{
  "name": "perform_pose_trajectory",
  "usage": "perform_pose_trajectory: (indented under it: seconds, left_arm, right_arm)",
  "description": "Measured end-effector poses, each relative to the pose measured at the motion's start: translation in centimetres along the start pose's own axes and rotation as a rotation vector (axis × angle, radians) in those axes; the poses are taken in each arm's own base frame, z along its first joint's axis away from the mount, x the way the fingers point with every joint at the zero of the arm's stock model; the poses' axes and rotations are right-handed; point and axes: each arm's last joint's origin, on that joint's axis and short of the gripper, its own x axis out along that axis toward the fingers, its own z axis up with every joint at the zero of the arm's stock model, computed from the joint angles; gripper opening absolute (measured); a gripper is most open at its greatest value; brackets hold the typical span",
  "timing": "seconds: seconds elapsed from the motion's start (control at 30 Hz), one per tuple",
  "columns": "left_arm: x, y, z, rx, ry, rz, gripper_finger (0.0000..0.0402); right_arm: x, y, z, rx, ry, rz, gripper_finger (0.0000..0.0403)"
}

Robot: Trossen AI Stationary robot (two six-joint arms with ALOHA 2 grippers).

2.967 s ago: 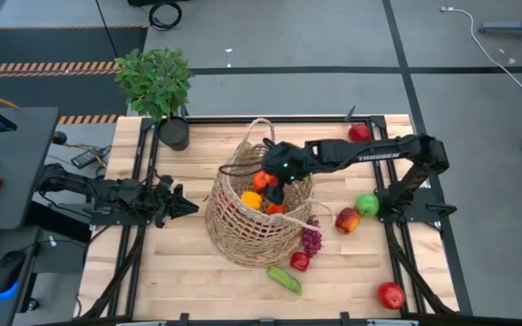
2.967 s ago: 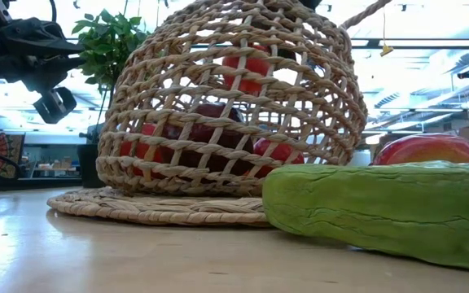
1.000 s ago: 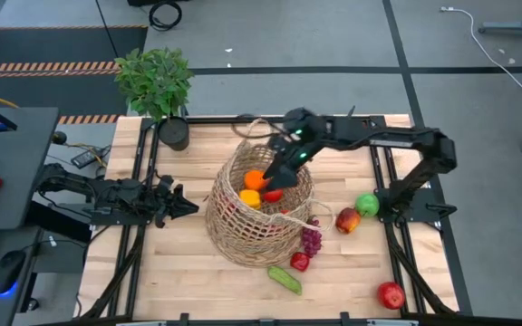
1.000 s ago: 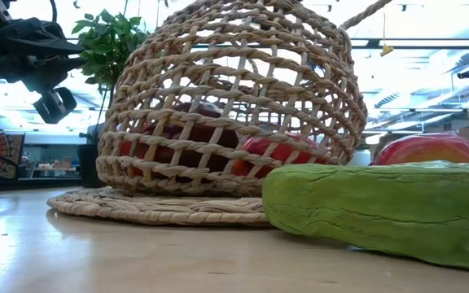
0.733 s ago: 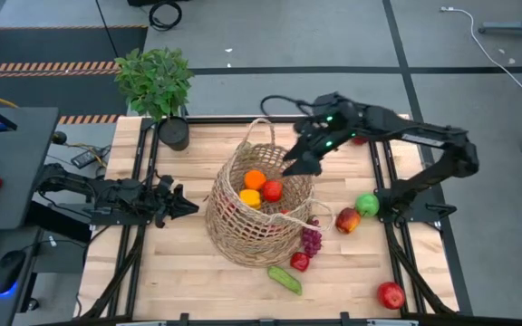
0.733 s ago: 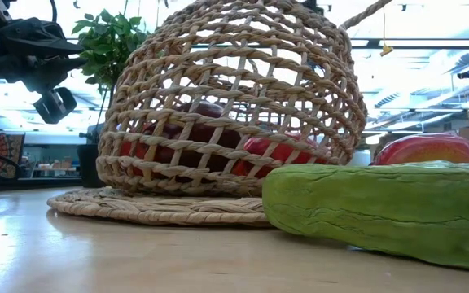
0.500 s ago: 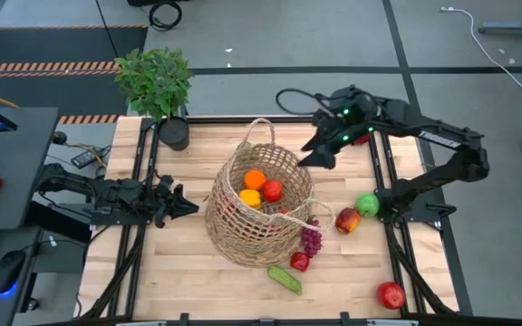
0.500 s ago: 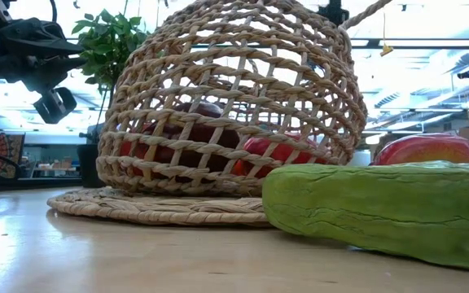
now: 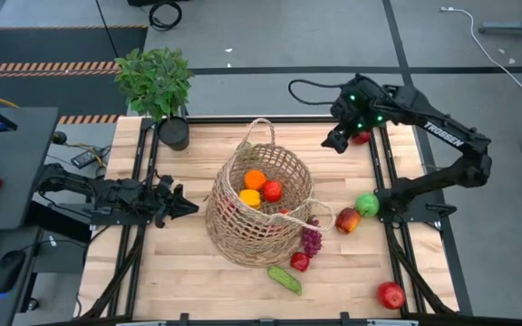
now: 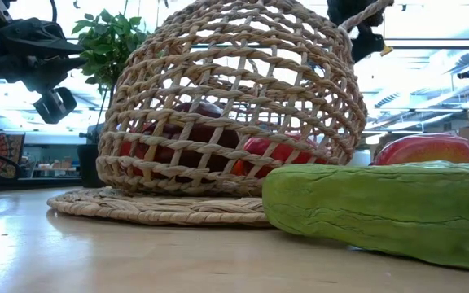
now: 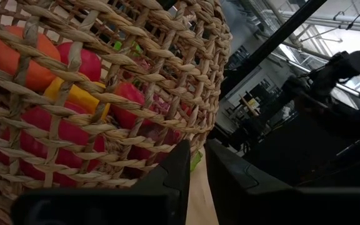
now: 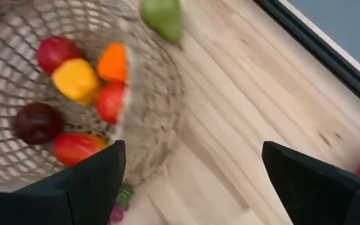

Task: Build produce basket
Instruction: Put the red apple into the brown basket

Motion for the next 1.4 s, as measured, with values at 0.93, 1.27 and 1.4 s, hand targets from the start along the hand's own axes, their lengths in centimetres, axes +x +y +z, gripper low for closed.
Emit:
perform_pose_trajectory:
  seconds: [0.93, 1.27, 1.4]
  left_arm:
    - [0.0, 0.0, 0.0, 0.001, 0.0, 0.0, 0.0061]
    - [0.0, 0.0, 0.0, 0.001, 0.0, 0.0, 0.0063]
    - [0.0, 0.0, 0.0, 0.0, 0.0, 0.0, 0.0061]
  right_arm:
    - [4.1, 4.8, -9.0, -0.138, 0.562, 0.083, 0.0377]
    - [4.0, 6.6, -12.3, -0.557, 0.614, 0.241, 0.0365]
    - [5.0, 7.3, -13.3, -0.778, 0.631, 0.332, 0.0364]
